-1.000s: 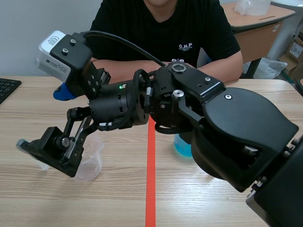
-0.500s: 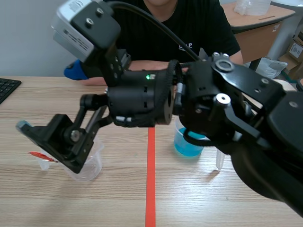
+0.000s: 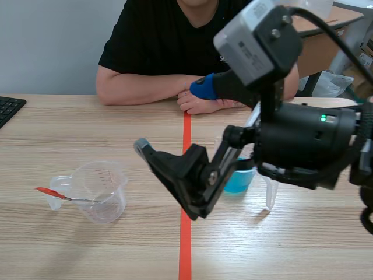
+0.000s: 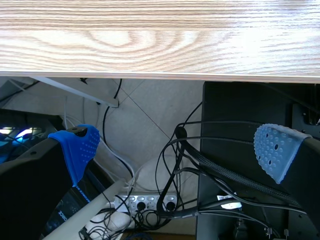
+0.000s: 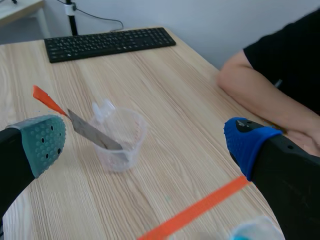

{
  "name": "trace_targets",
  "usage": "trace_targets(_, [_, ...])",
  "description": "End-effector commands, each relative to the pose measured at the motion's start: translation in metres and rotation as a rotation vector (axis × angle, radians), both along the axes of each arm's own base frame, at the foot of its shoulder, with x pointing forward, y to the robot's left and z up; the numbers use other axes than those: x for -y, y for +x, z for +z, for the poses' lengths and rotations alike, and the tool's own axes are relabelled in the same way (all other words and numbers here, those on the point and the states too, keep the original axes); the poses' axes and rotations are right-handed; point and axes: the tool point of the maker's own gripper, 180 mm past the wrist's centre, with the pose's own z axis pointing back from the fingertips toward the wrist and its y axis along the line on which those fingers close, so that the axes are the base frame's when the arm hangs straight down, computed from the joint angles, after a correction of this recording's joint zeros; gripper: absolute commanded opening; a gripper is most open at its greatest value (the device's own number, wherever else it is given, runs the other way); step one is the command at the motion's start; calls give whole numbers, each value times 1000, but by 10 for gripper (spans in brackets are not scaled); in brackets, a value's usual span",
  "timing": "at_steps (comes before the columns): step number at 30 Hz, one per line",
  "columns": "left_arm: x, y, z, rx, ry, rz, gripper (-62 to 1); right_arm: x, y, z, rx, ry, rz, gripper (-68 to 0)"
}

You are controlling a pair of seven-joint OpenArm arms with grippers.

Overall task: Do the redox reaction experiment.
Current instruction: 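Return to the home posture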

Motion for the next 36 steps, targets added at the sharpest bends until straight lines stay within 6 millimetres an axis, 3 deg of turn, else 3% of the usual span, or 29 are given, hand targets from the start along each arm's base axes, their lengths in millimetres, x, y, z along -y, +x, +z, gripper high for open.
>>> trace_targets(1, [1, 1, 2, 10, -1, 1, 14, 6, -5, 8, 20, 15, -6, 4])
trace_targets(7, [1, 1, 2, 10, -1, 1, 14, 33, -22, 11, 6, -1, -75, 4])
trace_targets(15, [1, 1, 2, 10, -2, 0, 14, 52, -44, 11, 4, -35, -136, 4])
trace_targets(25, [0, 4, 2, 17, 0, 0, 14, 55, -53, 7, -15, -40, -155, 4])
trace_targets(32, [0, 22, 6, 56, 42, -55, 14, 56, -53, 5, -19, -48, -159, 4])
trace_targets(36, [-3, 40, 18, 107, 89, -102, 14, 56, -53, 5, -20, -50, -160, 4])
